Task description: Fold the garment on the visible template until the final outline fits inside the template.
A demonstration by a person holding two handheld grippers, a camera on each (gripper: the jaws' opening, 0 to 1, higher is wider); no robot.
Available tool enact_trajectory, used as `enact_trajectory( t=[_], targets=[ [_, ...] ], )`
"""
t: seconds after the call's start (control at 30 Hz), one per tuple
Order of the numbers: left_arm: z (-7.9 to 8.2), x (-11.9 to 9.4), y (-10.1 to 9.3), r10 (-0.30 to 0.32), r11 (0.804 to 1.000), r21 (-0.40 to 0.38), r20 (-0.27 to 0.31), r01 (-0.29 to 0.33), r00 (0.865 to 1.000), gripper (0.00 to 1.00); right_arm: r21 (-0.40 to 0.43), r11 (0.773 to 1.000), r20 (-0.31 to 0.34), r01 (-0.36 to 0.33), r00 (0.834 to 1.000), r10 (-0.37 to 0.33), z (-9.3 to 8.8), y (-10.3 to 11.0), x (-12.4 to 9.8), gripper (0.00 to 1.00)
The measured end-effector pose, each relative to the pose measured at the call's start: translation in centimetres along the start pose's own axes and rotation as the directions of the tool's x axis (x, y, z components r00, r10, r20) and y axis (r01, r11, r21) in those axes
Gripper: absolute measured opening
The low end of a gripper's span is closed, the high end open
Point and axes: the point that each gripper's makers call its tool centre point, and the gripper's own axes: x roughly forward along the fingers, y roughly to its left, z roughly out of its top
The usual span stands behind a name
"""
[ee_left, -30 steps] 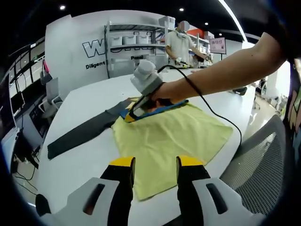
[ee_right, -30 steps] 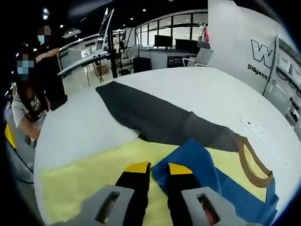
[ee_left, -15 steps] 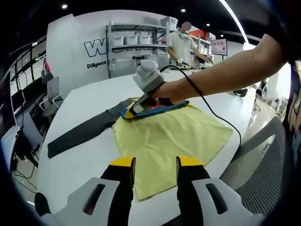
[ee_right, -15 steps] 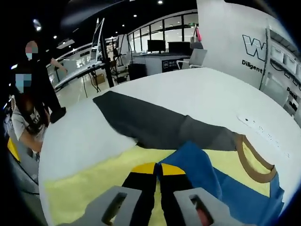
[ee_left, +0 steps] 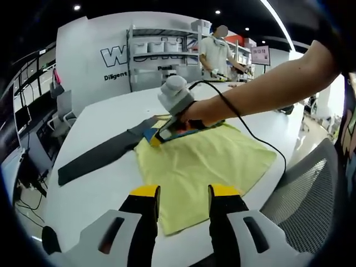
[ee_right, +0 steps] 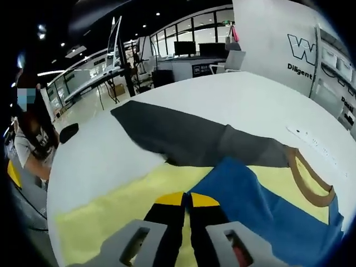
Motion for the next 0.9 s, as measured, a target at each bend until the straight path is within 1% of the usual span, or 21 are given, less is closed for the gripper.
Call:
enact_trajectory(
  t=[0.07,0.1,0.13,0.17,0.2,0.37,0.4,0.5,0.57,0.6,0.7,0.8,0.9],
  targets=[
    [0.0,0.1,0.0,0.001,1.0,0.001,-0.002,-0.001,1.0,0.33,0.013,1.0,-0.002,-0.005,1.0,0.005,0.0,0.0,0.0,0.0],
    [0.1,0.1,0.0,0.0,1.0,0.002,-0.001,0.0,1.0,0.32,0.041,0.999,0.001,0.003,1.0,-0.003,0.0,-0.2,-0.1,0.0],
    [0.2,0.2,-0.2,-0.005,1.0,0.005,-0.002,0.005,1.0,0.33,0.087,0.996,0.029,-0.003,1.0,0.0,0.4,-0.1,-0.3,0.0],
    [0.2,0.2,-0.2,-0.005,1.0,0.008,-0.001,0.005,1.0,0.33,0.095,0.995,0.062,-0.019,0.998,0.014,0.9,0.1,-0.5,0.0],
    [0.4,0.2,-0.2,-0.006,1.0,0.011,0.002,0.006,1.0,0.33,0.1,0.995,0.081,-0.023,0.997,0.015,1.2,0.1,-0.8,0.0],
    [0.7,0.3,-0.2,-0.007,1.0,0.014,0.009,0.007,1.0,0.33,0.129,0.991,0.087,0.032,0.995,-0.044,1.1,-1.2,-2.6,0.01],
    [0.7,0.4,-0.2,-0.007,1.0,0.017,0.009,0.007,1.0,0.33,0.131,0.991,0.09,0.037,0.995,-0.049,1.1,-1.4,-2.9,0.01],
    [0.6,0.6,-0.1,-0.008,1.0,0.021,0.008,0.008,1.0,0.33,0.13,0.987,0.128,0.089,0.986,-0.106,1.4,-2.3,-4.5,0.01],
    [0.7,0.6,0.0,-0.008,1.0,0.025,0.006,0.008,1.0,0.33,0.129,0.987,0.14,0.098,0.983,-0.116,1.4,-2.4,-5.2,0.03],
    [0.8,0.7,0.0,-0.008,1.0,0.027,0.009,0.007,1.0,0.33,0.126,0.985,0.145,0.117,0.98,-0.135,1.3,-2.6,-5.7,0.03],
    [1.1,0.7,0.1,-0.007,1.0,0.029,0.015,0.007,1.0,0.33,0.121,0.984,0.15,0.131,0.977,-0.149,1.2,-2.7,-6.5,0.04],
    [1.5,0.9,0.4,-0.007,0.999,0.035,0.022,0.006,1.0,0.33,0.136,0.979,0.16,0.149,0.972,-0.17,0.7,-2.9,-7.9,0.05],
    [1.7,1.0,0.5,-0.006,0.999,0.041,0.025,0.005,1.0,0.34,0.133,0.976,0.169,0.172,0.966,-0.194,0.4,-3.2,-9.3,0.1]
  ],
)
